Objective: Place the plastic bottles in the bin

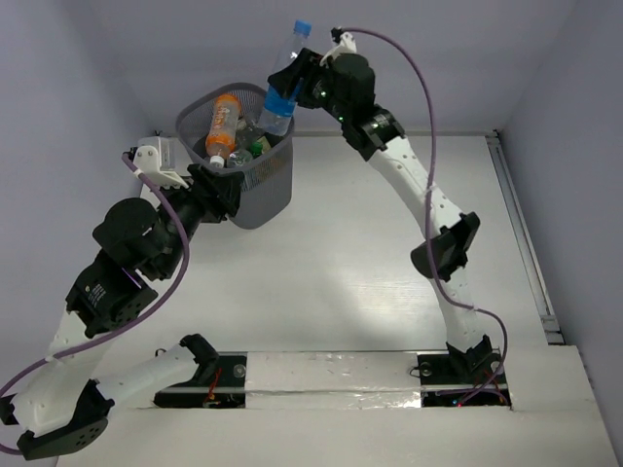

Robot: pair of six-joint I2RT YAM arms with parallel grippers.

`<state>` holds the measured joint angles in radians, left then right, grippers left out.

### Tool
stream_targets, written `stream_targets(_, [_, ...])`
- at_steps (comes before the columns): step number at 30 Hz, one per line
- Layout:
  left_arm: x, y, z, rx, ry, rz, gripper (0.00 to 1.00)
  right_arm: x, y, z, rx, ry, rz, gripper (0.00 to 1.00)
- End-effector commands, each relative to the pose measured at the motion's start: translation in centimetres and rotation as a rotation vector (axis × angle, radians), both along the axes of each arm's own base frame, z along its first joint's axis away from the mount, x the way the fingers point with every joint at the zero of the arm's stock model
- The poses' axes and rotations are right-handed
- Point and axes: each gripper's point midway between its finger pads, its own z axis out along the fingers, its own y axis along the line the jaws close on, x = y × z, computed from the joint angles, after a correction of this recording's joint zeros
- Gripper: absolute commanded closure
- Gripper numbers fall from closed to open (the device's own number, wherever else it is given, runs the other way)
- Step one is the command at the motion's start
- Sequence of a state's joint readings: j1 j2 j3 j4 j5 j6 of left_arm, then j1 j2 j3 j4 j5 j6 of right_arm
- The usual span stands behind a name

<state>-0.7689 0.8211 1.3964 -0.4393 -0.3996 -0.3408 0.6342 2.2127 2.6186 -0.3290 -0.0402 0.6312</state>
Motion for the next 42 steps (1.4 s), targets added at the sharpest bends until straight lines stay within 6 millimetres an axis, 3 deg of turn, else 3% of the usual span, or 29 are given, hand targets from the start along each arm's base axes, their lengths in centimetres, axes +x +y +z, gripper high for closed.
stream_targets(1, [-0.2,0.0,1.2,-0.024,-0.033,-0.008,0.53,0.6,-0.2,3.6,0.137,-0.071,-0.095,0.36])
stream_targets(5, [0.2,-0.4,0.6,-0.002,-0.019,-0.009,0.53,2.1,0.4,1.3,0.107,-0.047,-0.172,0.33])
stream_targets(10, [0.2,0.0,0.6,0.006,-0.022,0.006,0.53,2.0,1.7,-1.8,-0.011,-0.039,-0.189,0.27])
stream_targets(14, [0.3,0.1,0.4,0.008,-0.018,0.012,0.53,1.0,2.5,-4.1,-0.159,-0.046,-0.184,0.11])
stream_targets(15, [0.3,0.1,0.4,0.008,-0.018,0.014,0.51,1.1,2.3,-4.3,-0.179,-0.051,-0.193,0.03])
stream_targets(16, [0.3,0.1,0.3,0.010,-0.015,0.014,0.50,0.6,2.7,-4.5,-0.197,-0.055,-0.187,0.01])
stream_targets(20, [0.2,0.2,1.2,-0.006,-0.028,0.015,0.32,0.0,1.7,-4.0,-0.245,-0.062,-0.222,0.00])
stream_targets(23, [0.3,0.4,1.9,-0.008,-0.035,0.023,0.14,-0.7,0.4,-2.4,-0.247,-0.075,-0.248,0.00])
stream_targets(25, [0.4,0.4,2.0,-0.005,-0.032,0.029,0.07,-2.0,-1.1,0.6,-0.215,-0.106,-0.263,0.00])
stream_targets(27, [0.4,0.5,2.5,-0.010,-0.037,0.037,0.03,-2.8,-2.4,2.2,-0.210,-0.131,-0.284,0.00])
stream_targets(28, [0.5,0.5,2.6,-0.012,-0.037,0.038,0.03,-4.1,-3.8,4.8,-0.184,-0.162,-0.296,0.00])
stream_targets(30, [0.5,0.8,3.2,-0.027,-0.044,0.052,0.02,-4.9,-4.9,5.0,-0.216,-0.170,-0.305,0.02])
stream_targets(31, [0.6,0.8,3.2,-0.030,-0.042,0.058,0.01,-6.5,-6.5,7.0,-0.200,-0.191,-0.313,0.03])
stream_targets(32, [0.5,1.0,3.5,-0.041,-0.047,0.064,0.01,-7.1,-7.2,7.0,-0.213,-0.189,-0.317,0.06])
stream_targets(33, [0.6,1.1,3.6,-0.046,-0.046,0.075,0.01,-7.7,-7.8,6.8,-0.222,-0.182,-0.316,0.20])
stream_targets(34, [0.7,1.1,3.6,-0.049,-0.043,0.081,0.01,-7.7,-7.8,3.8,-0.283,-0.136,-0.303,0.33])
stream_targets(35, [0.7,1.2,3.7,-0.055,-0.044,0.084,0.01,-9.8,-9.7,5.6,-0.246,-0.152,-0.306,0.55])
stream_targets(36, [0.7,1.1,3.7,-0.066,-0.039,0.085,0.01,-10.6,-10.4,5.0,-0.245,-0.138,-0.303,0.96])
stream_targets(37, [0.8,1.1,3.6,-0.067,-0.031,0.089,0.01,-11.6,-11.3,4.5,-0.234,-0.129,-0.301,1.00])
stream_targets(38, [0.8,1.1,3.5,-0.074,-0.024,0.091,0.01,-13.7,-12.8,3.2,-0.219,-0.122,-0.280,1.00])
stream_targets(40, [0.6,1.2,3.4,-0.098,-0.012,0.090,0.01,-16.0,-14.6,1.7,-0.192,-0.110,-0.269,1.00])
stream_targets(42, [0.4,1.2,3.1,-0.105,-0.003,0.084,0.01,-19.4,-18.2,-0.4,-0.154,-0.087,-0.292,1.00])
